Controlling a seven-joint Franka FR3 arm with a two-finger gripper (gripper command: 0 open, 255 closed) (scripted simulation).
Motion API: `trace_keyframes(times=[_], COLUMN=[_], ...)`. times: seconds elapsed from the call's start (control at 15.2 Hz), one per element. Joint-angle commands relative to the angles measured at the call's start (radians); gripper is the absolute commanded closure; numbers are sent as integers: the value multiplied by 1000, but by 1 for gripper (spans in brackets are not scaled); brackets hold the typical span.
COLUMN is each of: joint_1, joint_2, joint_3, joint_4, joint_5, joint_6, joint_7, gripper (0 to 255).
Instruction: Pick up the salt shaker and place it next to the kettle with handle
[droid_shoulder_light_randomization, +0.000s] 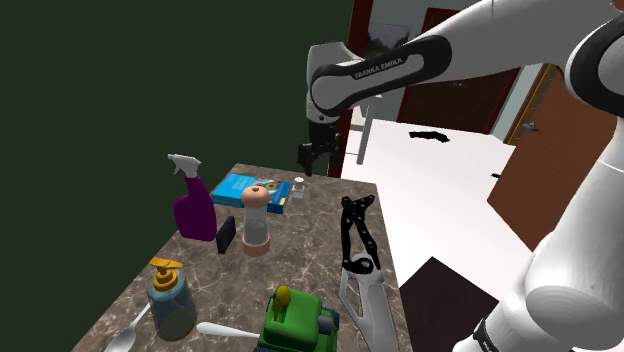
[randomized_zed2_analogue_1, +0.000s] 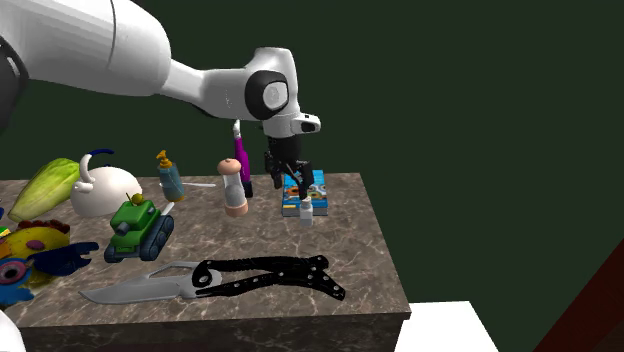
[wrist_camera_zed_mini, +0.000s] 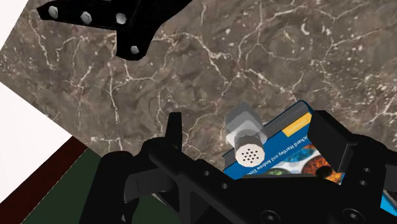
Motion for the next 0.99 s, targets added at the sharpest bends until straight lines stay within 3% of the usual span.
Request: trace_keyframes(times=[0.0,0.26,0.92], joint_1=[7,22,19], joint_2=[75,232,275], joint_3=[5,5,-2], joint_4=[61,210,164], joint_5=[-12,-37,-48], joint_6=[16,27,116], joint_7=[24,59,67], gripper=[0,0,0])
